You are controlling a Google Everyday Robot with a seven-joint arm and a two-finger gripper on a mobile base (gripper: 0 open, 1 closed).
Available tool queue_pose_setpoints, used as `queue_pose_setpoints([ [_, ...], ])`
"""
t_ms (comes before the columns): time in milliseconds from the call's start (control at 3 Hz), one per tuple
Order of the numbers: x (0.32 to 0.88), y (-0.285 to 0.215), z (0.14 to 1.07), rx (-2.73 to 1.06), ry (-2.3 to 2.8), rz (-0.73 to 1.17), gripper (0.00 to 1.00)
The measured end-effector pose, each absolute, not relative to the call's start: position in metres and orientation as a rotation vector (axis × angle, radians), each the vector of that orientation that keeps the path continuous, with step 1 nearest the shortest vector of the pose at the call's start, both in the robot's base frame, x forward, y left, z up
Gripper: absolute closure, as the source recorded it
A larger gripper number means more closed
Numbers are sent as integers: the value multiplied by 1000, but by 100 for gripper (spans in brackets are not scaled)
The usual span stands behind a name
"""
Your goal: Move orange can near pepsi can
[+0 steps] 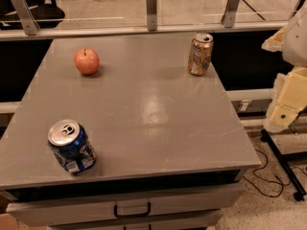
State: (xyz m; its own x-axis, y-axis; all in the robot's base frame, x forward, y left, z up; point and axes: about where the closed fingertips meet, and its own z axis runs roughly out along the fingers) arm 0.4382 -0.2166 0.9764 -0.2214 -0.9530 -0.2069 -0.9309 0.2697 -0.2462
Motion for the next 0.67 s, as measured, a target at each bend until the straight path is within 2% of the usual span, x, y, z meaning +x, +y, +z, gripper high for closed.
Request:
queue_pose_setpoints([
  [333,443,-217,977,-1711,2223,-100,0],
  [667,478,-220,972,-1687,2162,-70,0],
])
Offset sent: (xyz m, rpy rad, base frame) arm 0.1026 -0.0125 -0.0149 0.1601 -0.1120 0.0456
